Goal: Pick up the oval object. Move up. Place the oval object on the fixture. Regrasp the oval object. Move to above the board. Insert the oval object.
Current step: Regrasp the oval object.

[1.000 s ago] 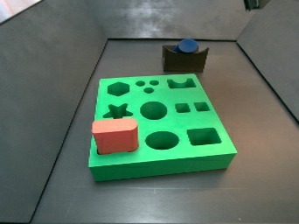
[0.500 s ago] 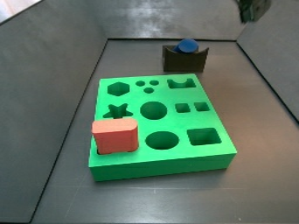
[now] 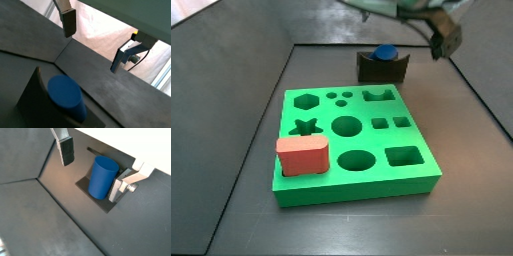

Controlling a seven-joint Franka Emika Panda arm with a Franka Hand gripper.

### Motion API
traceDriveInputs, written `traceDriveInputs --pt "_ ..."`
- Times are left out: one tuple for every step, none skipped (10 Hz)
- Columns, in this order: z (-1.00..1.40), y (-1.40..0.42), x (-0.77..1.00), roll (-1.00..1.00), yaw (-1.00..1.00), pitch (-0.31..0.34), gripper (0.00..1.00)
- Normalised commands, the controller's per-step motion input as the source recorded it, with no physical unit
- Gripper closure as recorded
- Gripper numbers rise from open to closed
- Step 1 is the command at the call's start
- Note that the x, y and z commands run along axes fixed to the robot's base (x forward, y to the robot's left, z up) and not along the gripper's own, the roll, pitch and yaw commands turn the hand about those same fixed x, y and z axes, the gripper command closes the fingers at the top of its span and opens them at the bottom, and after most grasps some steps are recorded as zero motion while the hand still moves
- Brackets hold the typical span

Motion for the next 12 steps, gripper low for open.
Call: traceDriveInputs --pt "-1.0 0.03 0.1 0.09 0.12 -0.027 0.0" --pt "-1.0 0.03 0.11 0.09 0.1 -0.051 0.0" --pt "-1.0 0.02 0.12 0.08 0.08 -0.063 0.0" --pt "-0.97 0.02 0.12 0.08 0.06 -0.067 0.0" --pt "-0.82 0.01 0.11 0.07 0.04 -0.068 0.0" --pt "-0.63 0.01 0.09 0.07 0.02 -0.065 0.0" --pt "-0.48 0.0 0.08 0.07 0.01 -0.058 0.0" --pt "-0.39 0.0 0.07 0.07 0.0 -0.056 0.0" --pt "-0.21 0.0 0.06 0.06 0.0 -0.037 0.0" --pt "-0.17 -0.01 0.02 0.05 -0.01 -0.032 0.0" --pt "-0.17 -0.01 0.02 0.05 -0.01 -0.032 0.0" --pt "-0.17 -0.01 0.02 0.05 -0.01 -0.032 0.0"
